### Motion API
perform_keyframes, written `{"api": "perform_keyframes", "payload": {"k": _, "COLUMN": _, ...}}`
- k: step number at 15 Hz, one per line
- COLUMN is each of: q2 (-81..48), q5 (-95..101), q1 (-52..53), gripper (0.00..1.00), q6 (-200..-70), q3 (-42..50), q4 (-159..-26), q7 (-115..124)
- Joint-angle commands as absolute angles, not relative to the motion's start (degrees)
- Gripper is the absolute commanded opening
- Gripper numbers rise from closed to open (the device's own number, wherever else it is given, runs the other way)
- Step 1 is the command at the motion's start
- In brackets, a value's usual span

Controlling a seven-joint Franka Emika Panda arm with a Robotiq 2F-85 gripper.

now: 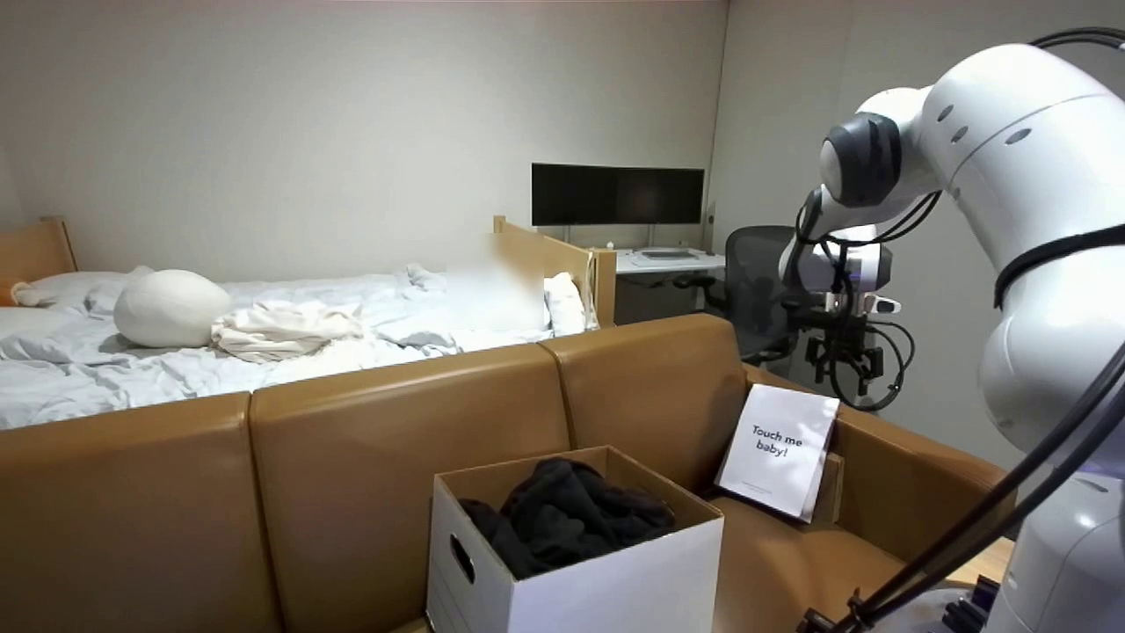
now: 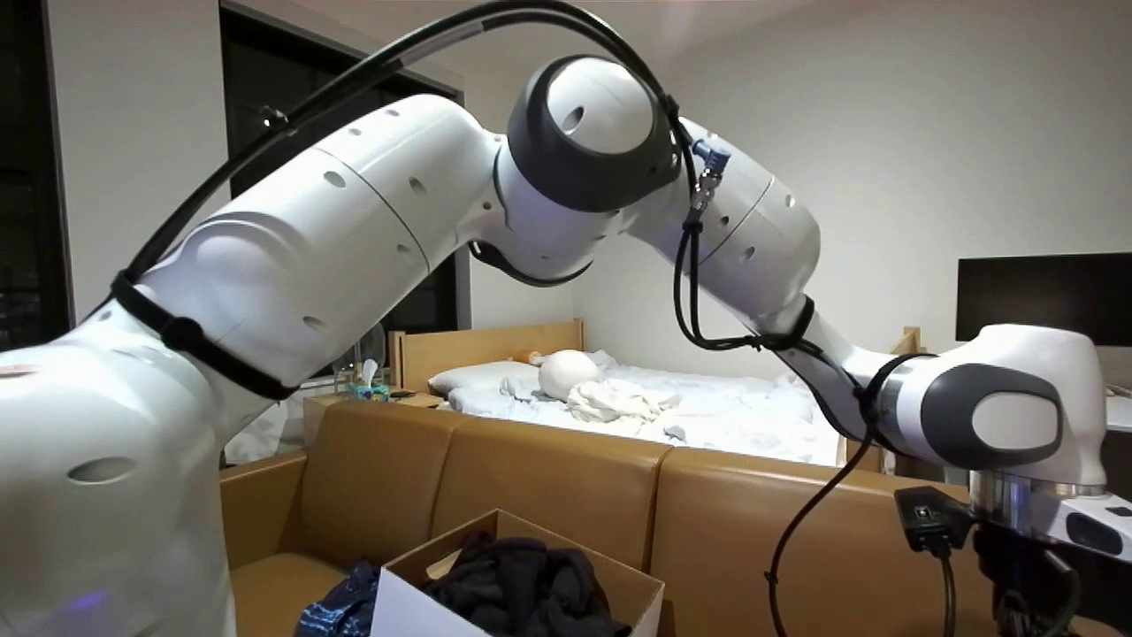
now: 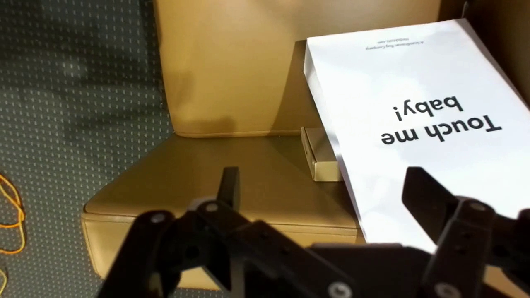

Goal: Put the white paper bag in the box

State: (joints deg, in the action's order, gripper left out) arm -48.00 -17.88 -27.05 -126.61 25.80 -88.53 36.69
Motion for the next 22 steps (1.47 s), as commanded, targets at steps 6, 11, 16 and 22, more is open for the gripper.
{"api": "perform_keyframes", "payload": {"k": 6, "q2": -57.98, "q5": -15.08, "q1": -26.86, "gripper": 1.00, "q6": -132.29, "q3": 26.08, "q4": -79.08, "q7": 45.20}}
{"api": "perform_keyframes", "payload": {"k": 11, "q2": -74.43, "q5": -15.14, "q1": -30.92, "gripper": 1.00, "q6": -133.02, "q3": 27.85, "q4": -62.10, "q7": 53.07}}
{"api": "perform_keyframes", "payload": {"k": 16, "q2": -82.27, "q5": -19.28, "q1": -37.98, "gripper": 1.00, "q6": -135.75, "q3": 25.78, "q4": -48.22, "q7": 57.29}}
{"api": "perform_keyframes", "payload": {"k": 22, "q2": -84.30, "q5": -18.53, "q1": -43.72, "gripper": 1.00, "q6": -142.35, "q3": 16.98, "q4": -42.75, "q7": 55.77}}
